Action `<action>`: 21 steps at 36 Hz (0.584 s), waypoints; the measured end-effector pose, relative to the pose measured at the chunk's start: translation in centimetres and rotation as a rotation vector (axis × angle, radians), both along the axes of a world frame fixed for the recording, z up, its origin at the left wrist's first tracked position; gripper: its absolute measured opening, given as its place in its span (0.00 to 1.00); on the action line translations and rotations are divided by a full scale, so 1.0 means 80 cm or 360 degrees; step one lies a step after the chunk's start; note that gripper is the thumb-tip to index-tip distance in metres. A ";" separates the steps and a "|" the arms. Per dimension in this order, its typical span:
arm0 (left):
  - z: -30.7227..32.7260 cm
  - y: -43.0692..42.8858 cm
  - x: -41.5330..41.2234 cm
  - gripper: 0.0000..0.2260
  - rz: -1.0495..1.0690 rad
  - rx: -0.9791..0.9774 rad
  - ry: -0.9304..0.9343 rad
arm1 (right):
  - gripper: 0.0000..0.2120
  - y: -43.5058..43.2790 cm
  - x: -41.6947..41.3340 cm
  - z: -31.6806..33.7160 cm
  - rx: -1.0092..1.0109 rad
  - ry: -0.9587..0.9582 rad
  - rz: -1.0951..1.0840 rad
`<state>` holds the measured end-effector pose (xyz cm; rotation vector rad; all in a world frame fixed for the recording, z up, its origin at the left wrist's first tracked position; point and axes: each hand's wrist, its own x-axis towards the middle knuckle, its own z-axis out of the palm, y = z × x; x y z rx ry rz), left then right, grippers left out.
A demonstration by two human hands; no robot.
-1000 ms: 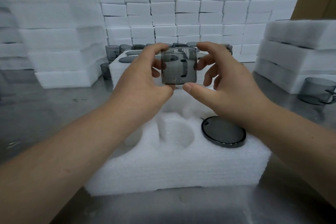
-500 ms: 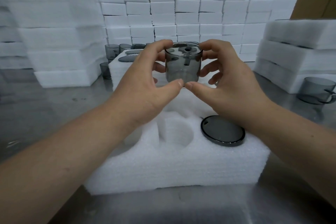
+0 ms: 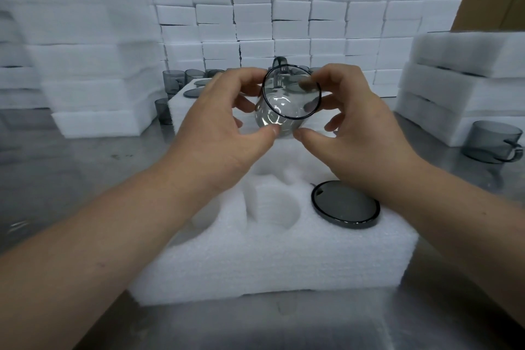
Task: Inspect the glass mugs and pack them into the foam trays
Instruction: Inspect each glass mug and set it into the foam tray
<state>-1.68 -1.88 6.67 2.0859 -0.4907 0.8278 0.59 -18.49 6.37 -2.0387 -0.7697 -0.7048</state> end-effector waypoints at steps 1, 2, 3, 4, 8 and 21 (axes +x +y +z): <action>-0.001 0.000 0.000 0.19 0.0001 0.0007 0.0002 | 0.21 0.000 0.000 0.000 0.0000 0.0003 0.0002; -0.001 0.000 0.001 0.19 0.0003 0.0012 0.0002 | 0.22 0.000 0.000 0.000 0.0000 0.0002 0.0007; -0.001 0.000 0.001 0.19 0.0005 0.0014 0.0001 | 0.22 0.000 0.001 0.000 -0.0004 0.0000 0.0011; -0.001 0.000 0.001 0.19 0.0006 0.0012 0.0000 | 0.22 -0.001 0.001 0.000 -0.0011 -0.0002 0.0014; -0.002 0.000 0.002 0.20 0.0006 0.0027 0.0004 | 0.24 -0.002 0.001 0.000 -0.0034 -0.0022 0.0035; -0.003 -0.003 0.004 0.23 -0.0050 -0.0091 0.0062 | 0.32 -0.003 0.004 -0.006 -0.0061 -0.0110 0.0107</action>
